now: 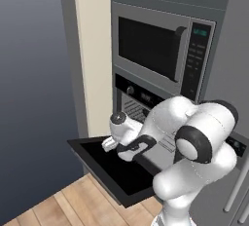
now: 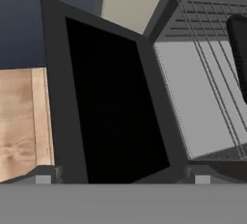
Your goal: Take the baked cake out of the oven and place it on the plate for cooling. Then close the oven door.
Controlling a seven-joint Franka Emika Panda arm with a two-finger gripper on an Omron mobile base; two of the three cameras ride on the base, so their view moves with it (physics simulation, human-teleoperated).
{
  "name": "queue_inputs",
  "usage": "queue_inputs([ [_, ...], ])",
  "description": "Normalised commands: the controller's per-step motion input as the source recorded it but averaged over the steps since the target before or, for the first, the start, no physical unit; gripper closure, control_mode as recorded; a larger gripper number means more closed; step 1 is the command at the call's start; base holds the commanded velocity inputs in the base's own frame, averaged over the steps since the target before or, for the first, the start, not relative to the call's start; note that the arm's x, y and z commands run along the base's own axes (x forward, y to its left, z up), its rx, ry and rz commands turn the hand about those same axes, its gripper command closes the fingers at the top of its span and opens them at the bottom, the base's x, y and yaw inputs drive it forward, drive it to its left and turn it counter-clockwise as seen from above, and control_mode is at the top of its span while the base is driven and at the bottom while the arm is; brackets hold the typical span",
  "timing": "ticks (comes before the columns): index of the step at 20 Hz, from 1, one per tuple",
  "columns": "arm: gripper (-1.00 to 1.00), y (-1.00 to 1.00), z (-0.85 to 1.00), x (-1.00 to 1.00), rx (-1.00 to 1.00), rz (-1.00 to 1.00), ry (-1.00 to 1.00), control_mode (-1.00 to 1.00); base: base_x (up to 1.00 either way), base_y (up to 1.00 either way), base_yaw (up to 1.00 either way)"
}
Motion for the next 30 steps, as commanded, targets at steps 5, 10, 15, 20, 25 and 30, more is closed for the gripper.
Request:
queue_inputs([
  [5,-1.0,0.62,1.0,-0.26,-0.1,0.01,0.07,-1.0,0.0,0.0,0.0],
  [10,-1.0,0.6,0.61,-0.5,-0.16,0.01,0.06,-1.0,0.0,0.0,0.0],
  [15,-1.0,0.62,0.04,-0.68,-0.27,0.0,-0.05,-1.0,0.0,0.0,0.0],
  [20,-1.0,0.64,0.0,-0.78,-0.26,0.0,-0.19,-1.0,0.0,0.0,0.0],
  [25,-1.0,0.51,-0.28,-0.25,-0.26,0.0,-0.01,-1.0,0.0,0.0,0.0],
  [30,-1.0,0.32,-0.64,0.0,-0.3,-0.03,-0.01,-1.0,0.0,0.0,0.0],
])
